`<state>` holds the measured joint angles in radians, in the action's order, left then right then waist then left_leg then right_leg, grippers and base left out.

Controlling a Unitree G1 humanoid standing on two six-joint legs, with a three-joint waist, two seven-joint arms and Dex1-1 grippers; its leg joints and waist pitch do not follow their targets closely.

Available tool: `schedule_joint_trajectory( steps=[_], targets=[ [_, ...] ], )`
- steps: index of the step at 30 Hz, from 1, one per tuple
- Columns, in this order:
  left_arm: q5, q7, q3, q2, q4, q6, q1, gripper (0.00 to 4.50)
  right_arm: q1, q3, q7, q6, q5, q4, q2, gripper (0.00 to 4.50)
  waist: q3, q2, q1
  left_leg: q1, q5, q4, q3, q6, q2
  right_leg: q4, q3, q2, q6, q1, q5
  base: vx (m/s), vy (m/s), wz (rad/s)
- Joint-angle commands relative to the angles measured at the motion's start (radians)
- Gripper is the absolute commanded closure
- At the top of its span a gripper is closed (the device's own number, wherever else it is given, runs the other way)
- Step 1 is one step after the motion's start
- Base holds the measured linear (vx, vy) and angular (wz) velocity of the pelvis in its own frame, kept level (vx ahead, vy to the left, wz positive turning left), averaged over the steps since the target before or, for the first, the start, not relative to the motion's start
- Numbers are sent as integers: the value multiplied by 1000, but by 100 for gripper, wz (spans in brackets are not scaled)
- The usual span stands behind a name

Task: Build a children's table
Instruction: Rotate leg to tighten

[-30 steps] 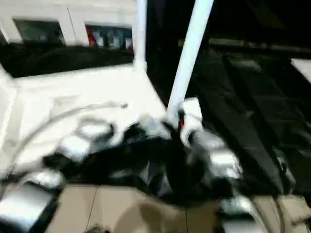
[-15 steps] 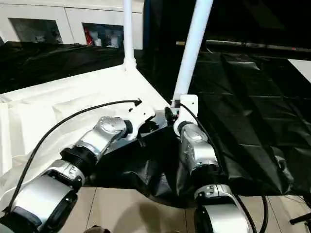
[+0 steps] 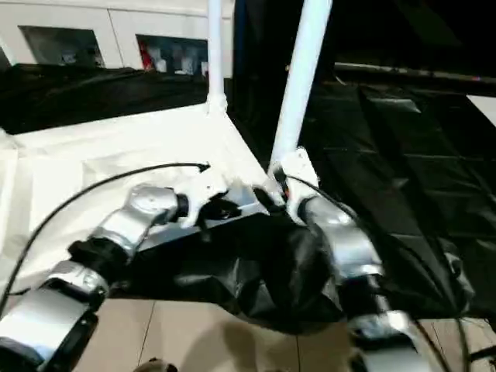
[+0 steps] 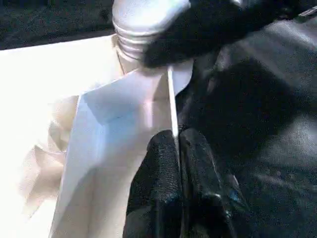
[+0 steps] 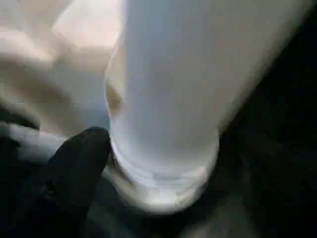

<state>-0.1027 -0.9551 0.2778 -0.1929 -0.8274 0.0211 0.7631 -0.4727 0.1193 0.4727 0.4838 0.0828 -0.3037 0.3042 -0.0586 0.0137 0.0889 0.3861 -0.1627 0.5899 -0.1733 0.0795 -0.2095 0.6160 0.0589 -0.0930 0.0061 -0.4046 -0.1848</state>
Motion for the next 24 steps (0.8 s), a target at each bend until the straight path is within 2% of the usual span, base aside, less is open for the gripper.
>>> schedule_joint_trajectory(
  steps=[1,2,3,7,8,9,12,14,24],
  targets=[
    [66,-116,-17,-28,100,-41,-21,450,9,-3,105,70,50,69,58,4,77,5,1,-18,-145,-63,-5,-55,-13,-59,-37,-41,-237,62,-38,0,0,0],
    [66,-116,-17,-28,100,-41,-21,450,9,-3,105,70,50,69,58,4,78,6,2,-19,-151,-64,-5,-55,-14,-59,-36,-43,-238,64,-42,0,0,0],
    [71,-141,-13,-37,119,-37,-29,450,11,-3,134,68,59,73,70,4,76,6,0,-19,-161,-63,-7,-52,-14,-61,-37,-42,-241,59,-55,0,0,0],
    [90,-205,4,-59,188,-15,-57,450,26,23,258,64,85,99,122,4,74,7,3,-23,-179,-65,-8,-38,-18,-65,-36,-43,-241,53,-101,0,0,0],
    [90,-208,6,-61,191,-13,-59,450,26,27,266,63,83,100,127,4,74,10,4,-22,-178,-65,-8,-36,-18,-64,-36,-42,-240,54,-103,0,0,0],
    [90,-218,12,-65,200,-9,-64,450,26,33,280,66,83,99,134,4,75,8,6,-23,-172,-66,-7,-34,-20,-62,-36,-44,-239,54,-97,0,0,0],
    [92,-225,16,-72,223,1,-76,450,28,45,311,84,92,110,153,4,75,11,8,-20,-156,-64,-7,-38,-18,-59,-36,-44,-237,55,-83,0,0,0],
    [93,-226,15,-74,238,9,-82,450,26,46,321,89,96,110,156,20,76,15,9,-19,-145,-63,-7,-42,-18,-58,-36,-44,-235,56,-78,0,0,0],
    [90,-229,10,-81,267,30,-93,450,13,49,351,55,100,85,146,106,77,15,9,-18,-123,-60,-8,-52,-16,-55,-35,-43,-239,55,-62,0,0,0]
  ],
)
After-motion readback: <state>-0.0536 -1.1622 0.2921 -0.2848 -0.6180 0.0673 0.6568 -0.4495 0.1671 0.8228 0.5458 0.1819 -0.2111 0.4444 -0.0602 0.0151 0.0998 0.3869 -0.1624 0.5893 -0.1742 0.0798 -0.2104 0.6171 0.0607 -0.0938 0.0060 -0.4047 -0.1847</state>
